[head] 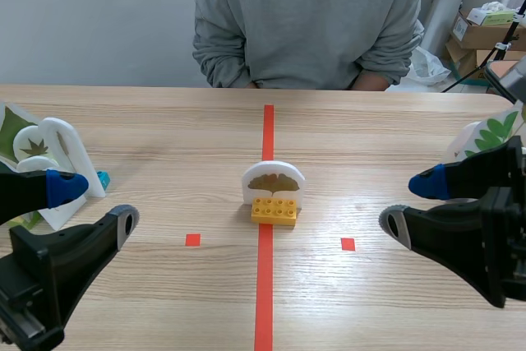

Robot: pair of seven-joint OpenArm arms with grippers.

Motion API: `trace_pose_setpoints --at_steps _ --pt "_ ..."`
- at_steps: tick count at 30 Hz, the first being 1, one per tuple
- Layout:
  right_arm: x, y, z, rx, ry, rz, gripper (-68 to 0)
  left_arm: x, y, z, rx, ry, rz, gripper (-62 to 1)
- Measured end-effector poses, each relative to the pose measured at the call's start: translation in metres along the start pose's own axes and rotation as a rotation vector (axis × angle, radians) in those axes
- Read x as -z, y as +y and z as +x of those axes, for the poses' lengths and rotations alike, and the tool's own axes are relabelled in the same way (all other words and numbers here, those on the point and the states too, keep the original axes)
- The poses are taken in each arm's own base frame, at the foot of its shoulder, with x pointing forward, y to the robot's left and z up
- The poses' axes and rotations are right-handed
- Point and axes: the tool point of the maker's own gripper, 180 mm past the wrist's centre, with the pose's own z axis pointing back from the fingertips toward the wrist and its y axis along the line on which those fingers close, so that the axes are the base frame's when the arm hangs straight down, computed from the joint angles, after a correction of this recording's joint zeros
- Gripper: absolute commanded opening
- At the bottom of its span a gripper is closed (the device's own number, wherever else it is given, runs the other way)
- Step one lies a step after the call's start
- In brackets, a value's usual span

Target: Do the leaf sorting experiment

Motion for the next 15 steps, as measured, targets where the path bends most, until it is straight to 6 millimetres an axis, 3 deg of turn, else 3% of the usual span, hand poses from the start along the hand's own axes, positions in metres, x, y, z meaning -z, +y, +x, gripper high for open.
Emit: trace_pose_setpoints --at_steps 10,15 --pt "0.0 0.0 0.0 0.0 -0.001 0.0 -26.4 0.001 -0.001 0.003 0.005 -0.016 -0.011 -20.2" --pt "0.0 0.0 0.001 0.0 -0.004 0.0 -26.4 0.01 0.013 0.004 0.063 -0.028 -0.025 -20.2"
